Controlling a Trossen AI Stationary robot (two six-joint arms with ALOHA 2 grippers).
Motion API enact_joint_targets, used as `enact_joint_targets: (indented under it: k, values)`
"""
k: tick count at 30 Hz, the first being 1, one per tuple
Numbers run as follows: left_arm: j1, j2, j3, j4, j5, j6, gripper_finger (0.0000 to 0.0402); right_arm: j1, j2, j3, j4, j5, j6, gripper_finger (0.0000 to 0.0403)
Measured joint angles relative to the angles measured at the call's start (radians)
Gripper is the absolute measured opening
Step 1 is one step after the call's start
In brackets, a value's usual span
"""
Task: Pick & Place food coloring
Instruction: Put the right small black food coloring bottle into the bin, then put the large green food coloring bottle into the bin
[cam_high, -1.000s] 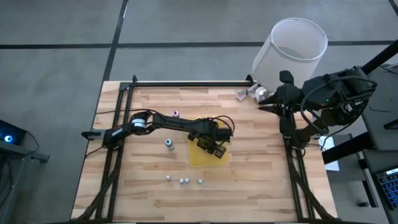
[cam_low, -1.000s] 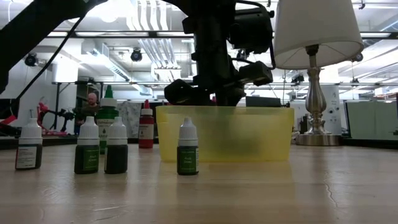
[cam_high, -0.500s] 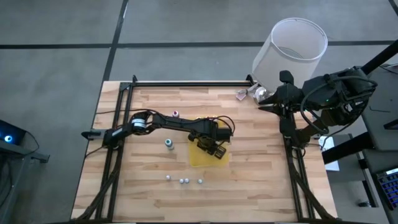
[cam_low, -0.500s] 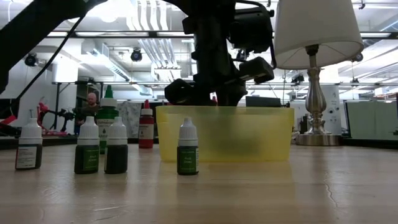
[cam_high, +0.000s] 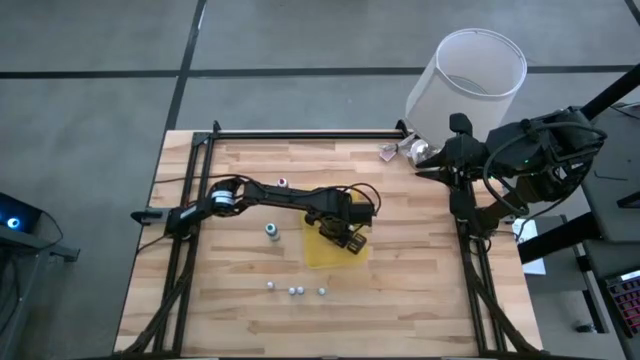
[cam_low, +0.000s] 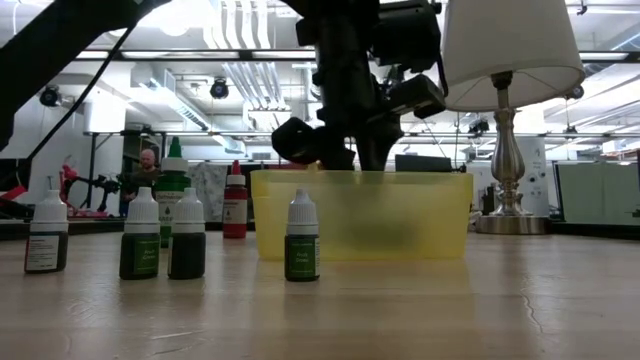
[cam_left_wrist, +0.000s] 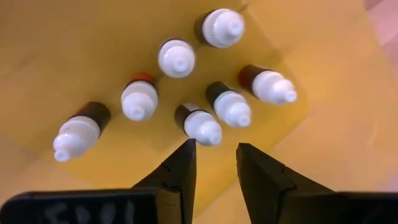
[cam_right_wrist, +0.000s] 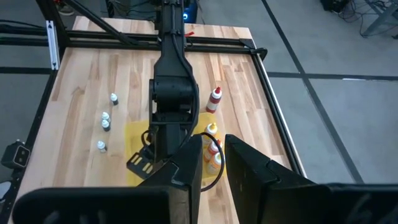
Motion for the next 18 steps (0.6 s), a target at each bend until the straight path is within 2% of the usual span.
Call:
enact_joint_targets:
  k: [18]
  values:
    - [0.001, -0.017, 0.028, -0.117, -0.003, 0.035, 0.0087, 0.0, 0.0, 0.0, 0.0, 0.0, 0.003, 0.0059]
